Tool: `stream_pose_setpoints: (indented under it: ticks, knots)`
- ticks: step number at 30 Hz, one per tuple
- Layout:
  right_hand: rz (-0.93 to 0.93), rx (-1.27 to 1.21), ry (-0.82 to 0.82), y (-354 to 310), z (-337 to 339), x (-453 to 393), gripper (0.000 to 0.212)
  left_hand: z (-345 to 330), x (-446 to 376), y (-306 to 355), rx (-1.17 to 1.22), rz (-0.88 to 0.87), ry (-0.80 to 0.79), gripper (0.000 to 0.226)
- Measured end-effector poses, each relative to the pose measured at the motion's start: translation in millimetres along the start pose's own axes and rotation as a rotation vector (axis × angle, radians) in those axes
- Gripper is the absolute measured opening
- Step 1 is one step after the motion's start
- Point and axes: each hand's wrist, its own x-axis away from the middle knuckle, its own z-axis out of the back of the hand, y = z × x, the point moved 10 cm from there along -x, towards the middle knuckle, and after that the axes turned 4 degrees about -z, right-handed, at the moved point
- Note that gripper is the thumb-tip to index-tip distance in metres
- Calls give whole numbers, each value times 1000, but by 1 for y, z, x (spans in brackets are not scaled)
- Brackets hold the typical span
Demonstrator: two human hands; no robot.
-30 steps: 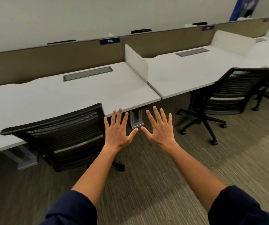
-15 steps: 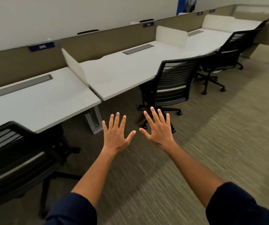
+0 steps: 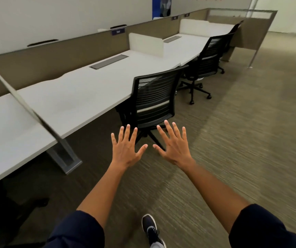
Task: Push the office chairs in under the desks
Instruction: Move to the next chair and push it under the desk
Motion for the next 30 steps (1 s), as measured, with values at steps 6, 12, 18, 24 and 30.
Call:
stream_pose_setpoints:
  ticks: [6,12,18,24,30]
  knots:
    - [-29,41,40,56,0,-126,83,-9,-144,-12,24,-8,42,92]
    - [-74,39,42,94,-12,-234,83,-8,-269,-32,13,-27,40,94]
    - [-81,7,41,125,-35,-321,84,-16,-359,-45,-9,-39,10,97]
    - [-79,-16,68,170,-44,-418,85,-31,-436,-53,-46,-1,18,96]
    - [32,-30,20,226,-55,-523,91,-43,-530,-50,-1,112,0,94]
